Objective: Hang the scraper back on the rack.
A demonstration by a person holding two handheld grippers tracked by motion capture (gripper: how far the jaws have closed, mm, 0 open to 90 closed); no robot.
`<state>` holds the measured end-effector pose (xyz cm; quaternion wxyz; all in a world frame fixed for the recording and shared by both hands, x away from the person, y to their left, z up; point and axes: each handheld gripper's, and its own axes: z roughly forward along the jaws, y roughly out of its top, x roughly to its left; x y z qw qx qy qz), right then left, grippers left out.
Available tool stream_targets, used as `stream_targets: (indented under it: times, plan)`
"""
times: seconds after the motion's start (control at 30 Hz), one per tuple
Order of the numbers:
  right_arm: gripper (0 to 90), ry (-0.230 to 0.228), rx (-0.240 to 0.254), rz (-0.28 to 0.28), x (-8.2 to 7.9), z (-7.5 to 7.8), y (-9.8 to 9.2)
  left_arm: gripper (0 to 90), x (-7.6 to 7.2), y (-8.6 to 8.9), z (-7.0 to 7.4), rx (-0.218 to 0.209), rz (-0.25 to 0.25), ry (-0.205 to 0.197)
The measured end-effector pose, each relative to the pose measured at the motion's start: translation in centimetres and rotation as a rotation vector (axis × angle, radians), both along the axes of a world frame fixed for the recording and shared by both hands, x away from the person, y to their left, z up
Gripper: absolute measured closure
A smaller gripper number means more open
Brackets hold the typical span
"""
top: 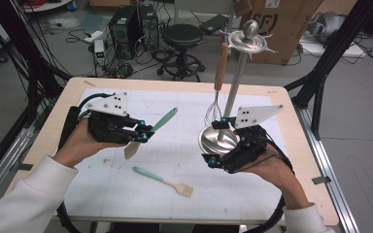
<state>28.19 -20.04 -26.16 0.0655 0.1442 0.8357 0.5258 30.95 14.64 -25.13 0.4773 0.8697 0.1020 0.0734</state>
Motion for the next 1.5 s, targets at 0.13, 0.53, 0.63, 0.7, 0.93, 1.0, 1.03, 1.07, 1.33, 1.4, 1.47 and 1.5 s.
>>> stream_targets:
  times: [0.13, 0.53, 0.63, 0.7, 0.93, 1.0, 1.03, 1.07, 1.33, 1.4, 1.47, 1.5]
  plan:
    - [0.2, 0.013, -0.011, 0.015, 0.0, 0.3, 1.0, 79.9, 0.1, -0.2, 0.2, -0.006, 0.013, -0.003]
    - [0.3, 0.009, -0.005, 0.023, 0.5, 1.1, 3.8, 79.9, 0.5, -0.3, 0.9, -0.02, 0.05, -0.007]
    - [0.3, 0.001, -0.017, 0.025, 0.7, 1.3, 4.3, 79.9, 0.5, -0.4, 0.9, -0.022, 0.046, -0.007]
    - [0.3, 0.0, -0.016, 0.026, 0.9, 1.5, 4.5, 79.9, 0.6, -0.4, 0.9, -0.018, 0.048, -0.009]
    - [0.3, 0.02, -0.008, 0.023, 1.5, 2.1, 5.5, 79.9, 0.6, -0.4, 0.8, -0.019, 0.057, -0.006]
    - [0.4, 0.023, -0.004, 0.021, 1.7, 2.2, 5.6, 79.9, 0.6, -0.3, 0.8, -0.022, 0.063, -0.003]
    - [1.2, 0.028, 0.001, 0.022, 1.8, 2.3, 5.7, 79.9, 0.6, -0.3, 0.7, -0.024, 0.067, -0.002]
    - [2.1, 0.029, 0.001, 0.024, 1.9, 2.3, 5.8, 79.9, 0.6, -0.3, 0.7, -0.032, 0.072, 0.0]
    - [6.9, 0.037, -0.006, 0.021, 2.5, 2.6, 6.9, 79.9, 0.7, -0.6, 0.6, -0.035, 0.072, -0.001]
    - [12.0, 0.048, -0.004, 0.022, 2.6, 2.7, 7.0, 79.9, 0.7, -0.6, 0.6, -0.032, 0.073, -0.003]
    - [15.9, 0.045, 0.0, 0.019, 2.8, 2.8, 7.2, 79.9, 0.7, -0.6, 0.6, -0.037, 0.076, 0.0]
    - [16.4, 0.055, -0.001, 0.014, 2.7, 2.8, 7.2, 79.9, 0.7, -0.6, 0.6, -0.036, 0.077, -0.002]
